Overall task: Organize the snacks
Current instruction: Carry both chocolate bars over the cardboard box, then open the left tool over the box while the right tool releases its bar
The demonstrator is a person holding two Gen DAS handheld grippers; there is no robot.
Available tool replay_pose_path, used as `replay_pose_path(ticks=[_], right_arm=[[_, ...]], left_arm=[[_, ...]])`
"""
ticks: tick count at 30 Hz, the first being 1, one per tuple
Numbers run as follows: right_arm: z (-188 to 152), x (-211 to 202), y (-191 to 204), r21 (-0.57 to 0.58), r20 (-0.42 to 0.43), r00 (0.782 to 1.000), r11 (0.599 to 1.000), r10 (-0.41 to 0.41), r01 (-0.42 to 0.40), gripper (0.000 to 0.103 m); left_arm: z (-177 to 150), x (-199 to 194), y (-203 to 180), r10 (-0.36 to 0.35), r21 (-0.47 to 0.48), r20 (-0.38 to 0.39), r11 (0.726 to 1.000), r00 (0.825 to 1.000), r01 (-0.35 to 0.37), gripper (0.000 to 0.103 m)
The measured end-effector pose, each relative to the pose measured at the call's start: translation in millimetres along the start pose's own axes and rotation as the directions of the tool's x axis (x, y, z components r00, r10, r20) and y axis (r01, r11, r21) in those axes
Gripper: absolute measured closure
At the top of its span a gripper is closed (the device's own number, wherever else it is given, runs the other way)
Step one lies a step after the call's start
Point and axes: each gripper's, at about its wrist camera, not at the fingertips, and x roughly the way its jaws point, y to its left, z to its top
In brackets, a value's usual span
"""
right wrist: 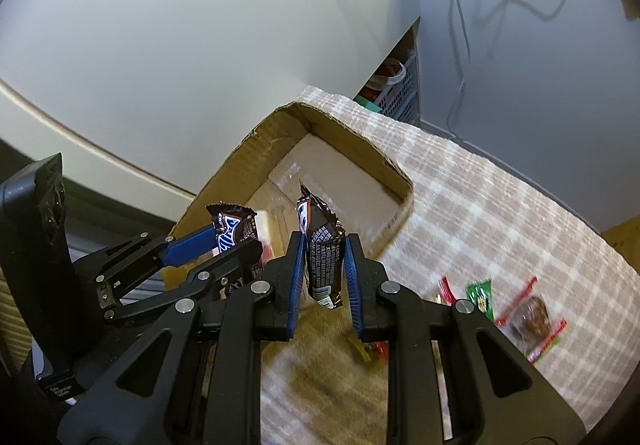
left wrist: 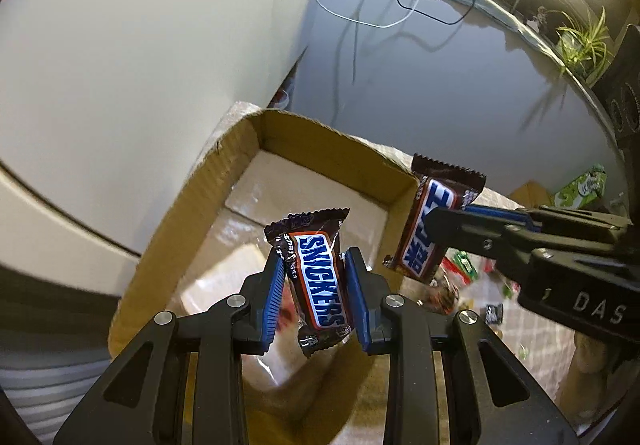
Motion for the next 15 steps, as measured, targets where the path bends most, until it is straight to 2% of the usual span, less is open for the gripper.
replay_pose_path(ticks=[15], right_arm=[[23, 40, -5, 0.004, -0.056, 0.998, 1.000, -0.014, 0.014, 0.082]], left_arm=[[13, 24, 14, 0.026, -0.037, -0.048, 0.999, 0.999, -0.028, 0.074]])
